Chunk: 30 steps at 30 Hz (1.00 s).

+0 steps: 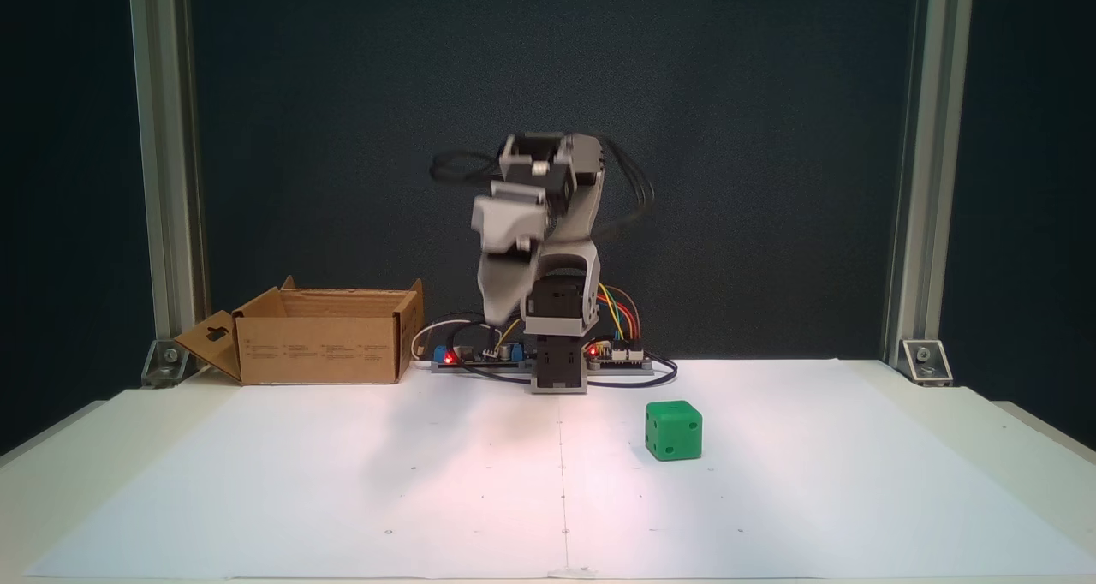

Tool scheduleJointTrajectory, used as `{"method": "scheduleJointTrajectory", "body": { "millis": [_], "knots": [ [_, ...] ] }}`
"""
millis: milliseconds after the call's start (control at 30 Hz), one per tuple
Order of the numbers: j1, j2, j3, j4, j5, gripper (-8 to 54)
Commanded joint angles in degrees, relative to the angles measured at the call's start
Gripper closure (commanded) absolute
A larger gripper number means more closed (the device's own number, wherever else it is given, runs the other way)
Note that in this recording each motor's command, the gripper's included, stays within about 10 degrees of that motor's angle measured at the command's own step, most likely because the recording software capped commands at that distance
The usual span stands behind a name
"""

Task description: Grasp a green dice and put it in the bin.

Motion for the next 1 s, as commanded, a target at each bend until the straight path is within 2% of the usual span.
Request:
{"method": "scheduleJointTrajectory", "body": {
  "millis": [0, 100, 267, 967],
  "knots": [
    [0.8, -2.6, -8.3, 9.3, -5.3, -0.3],
    [0.6, -4.3, -9.5, 17.4, -5.4, 0.4],
    [0.4, -16.4, -24.0, 30.9, -6.2, 0.5],
    [-19.2, -16.2, -29.4, 47.7, -9.4, 0.5]
  ]
}}
